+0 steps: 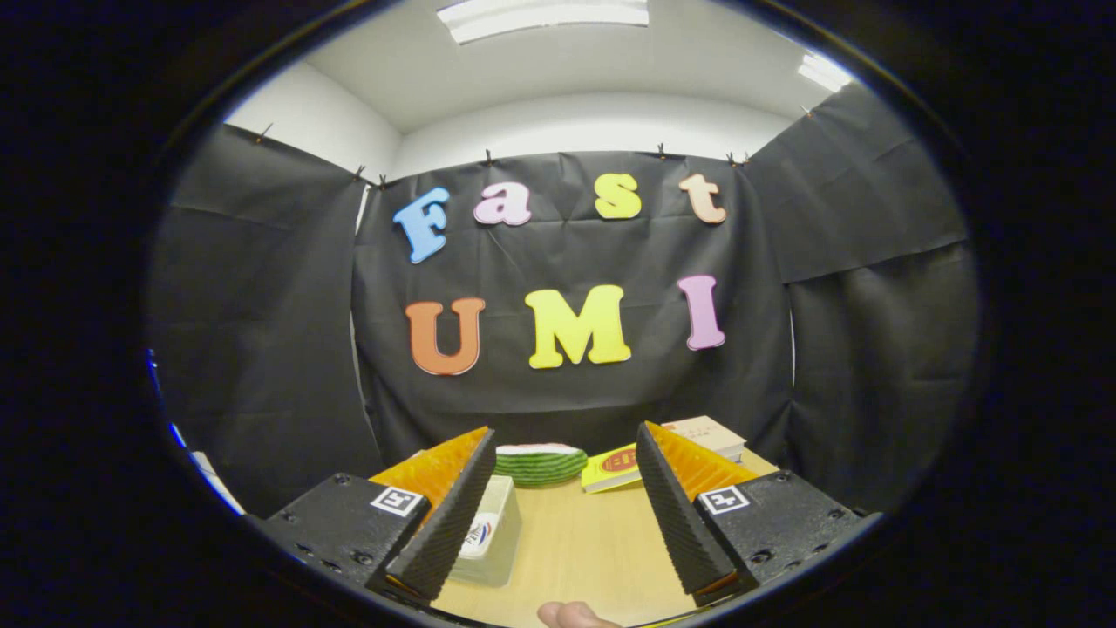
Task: Open the storage box then place both shoes into the box .Put the left shoe in first, then the right shoe, with the right side of both shoes facing outward in a uniform manner.
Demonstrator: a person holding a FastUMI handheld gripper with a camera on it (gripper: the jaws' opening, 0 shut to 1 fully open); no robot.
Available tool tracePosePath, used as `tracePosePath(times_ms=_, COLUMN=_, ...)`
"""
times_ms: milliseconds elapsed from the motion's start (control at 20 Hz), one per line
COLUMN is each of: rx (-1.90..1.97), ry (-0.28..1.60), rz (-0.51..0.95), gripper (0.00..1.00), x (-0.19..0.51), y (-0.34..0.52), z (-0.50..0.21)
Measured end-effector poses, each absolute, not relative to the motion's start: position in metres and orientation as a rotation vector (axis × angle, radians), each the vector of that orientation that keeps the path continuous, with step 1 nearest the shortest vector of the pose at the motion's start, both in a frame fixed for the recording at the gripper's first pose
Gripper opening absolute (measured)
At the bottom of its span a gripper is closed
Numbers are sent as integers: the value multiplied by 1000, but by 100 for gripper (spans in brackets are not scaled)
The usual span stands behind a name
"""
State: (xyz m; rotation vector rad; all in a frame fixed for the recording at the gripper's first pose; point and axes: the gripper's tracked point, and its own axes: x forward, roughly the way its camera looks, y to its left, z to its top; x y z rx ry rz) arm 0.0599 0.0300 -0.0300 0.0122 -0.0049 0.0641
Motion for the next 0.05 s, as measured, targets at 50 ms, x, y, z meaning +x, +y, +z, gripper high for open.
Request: tracePosePath(times_ms=50, rx=13, ry=-8, rz=63, gripper=99, x=57, y=29, z=-30)
